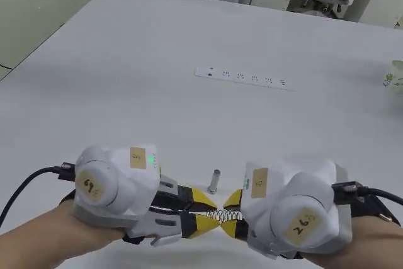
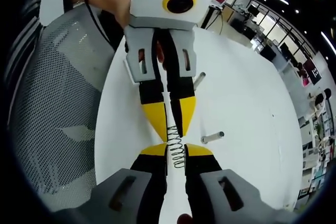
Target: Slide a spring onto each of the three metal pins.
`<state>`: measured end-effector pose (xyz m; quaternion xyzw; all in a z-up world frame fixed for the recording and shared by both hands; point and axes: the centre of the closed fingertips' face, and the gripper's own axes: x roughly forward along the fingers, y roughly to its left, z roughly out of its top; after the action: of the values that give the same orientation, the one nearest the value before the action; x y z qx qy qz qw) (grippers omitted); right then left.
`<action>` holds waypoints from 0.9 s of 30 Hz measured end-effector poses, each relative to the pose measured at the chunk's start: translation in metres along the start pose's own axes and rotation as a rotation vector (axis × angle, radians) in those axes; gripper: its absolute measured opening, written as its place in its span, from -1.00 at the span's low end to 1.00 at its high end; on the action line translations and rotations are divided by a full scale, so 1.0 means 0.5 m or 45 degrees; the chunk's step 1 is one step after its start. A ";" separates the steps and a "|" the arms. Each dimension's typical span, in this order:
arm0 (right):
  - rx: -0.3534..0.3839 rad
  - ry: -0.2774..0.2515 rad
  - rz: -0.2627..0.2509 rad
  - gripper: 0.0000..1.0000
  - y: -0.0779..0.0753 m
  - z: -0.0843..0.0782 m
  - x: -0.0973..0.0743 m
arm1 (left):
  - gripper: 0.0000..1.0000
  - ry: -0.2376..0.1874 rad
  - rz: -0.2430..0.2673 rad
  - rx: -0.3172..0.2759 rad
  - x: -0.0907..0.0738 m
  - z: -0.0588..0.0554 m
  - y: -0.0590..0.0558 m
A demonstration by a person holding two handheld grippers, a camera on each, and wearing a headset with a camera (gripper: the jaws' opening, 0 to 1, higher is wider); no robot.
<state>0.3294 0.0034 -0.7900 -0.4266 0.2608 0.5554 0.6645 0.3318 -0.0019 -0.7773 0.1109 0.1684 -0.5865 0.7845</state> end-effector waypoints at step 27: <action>0.009 -0.192 0.111 -0.70 0.021 -0.010 -0.015 | -0.96 -0.002 -0.125 -0.041 -0.025 -0.004 -0.018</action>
<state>0.3179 -0.0045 -0.7893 -0.3695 0.2301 0.6134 0.6590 0.3197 0.0072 -0.7739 0.0895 0.1825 -0.6216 0.7565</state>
